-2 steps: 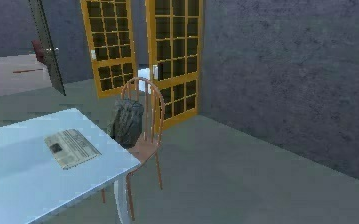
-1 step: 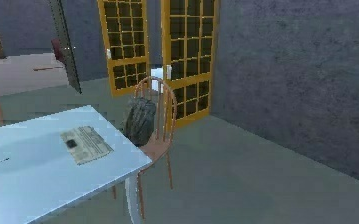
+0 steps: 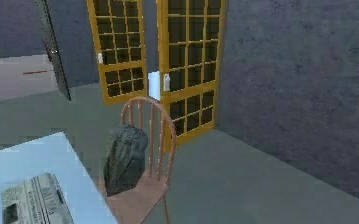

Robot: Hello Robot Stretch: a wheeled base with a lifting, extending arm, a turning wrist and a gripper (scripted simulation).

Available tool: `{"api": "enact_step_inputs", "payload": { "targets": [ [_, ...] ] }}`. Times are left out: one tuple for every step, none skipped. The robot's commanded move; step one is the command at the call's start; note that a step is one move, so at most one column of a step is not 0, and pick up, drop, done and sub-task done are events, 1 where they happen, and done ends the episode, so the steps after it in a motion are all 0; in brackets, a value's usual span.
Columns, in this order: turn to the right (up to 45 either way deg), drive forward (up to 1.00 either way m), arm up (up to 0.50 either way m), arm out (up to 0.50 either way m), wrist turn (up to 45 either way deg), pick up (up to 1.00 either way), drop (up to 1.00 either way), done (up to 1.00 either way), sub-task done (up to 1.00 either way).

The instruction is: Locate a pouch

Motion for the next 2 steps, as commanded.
{"api": "enact_step_inputs", "payload": {
  "targets": [
    [-18.0, 0.0, 0.0, 0.0, 0.0, 0.0, 0.0, 0.0, 0.0],
    [0.0, 0.0, 0.0, 0.0, 0.0, 0.0, 0.0, 1.0, 0.0]
  ]
}}
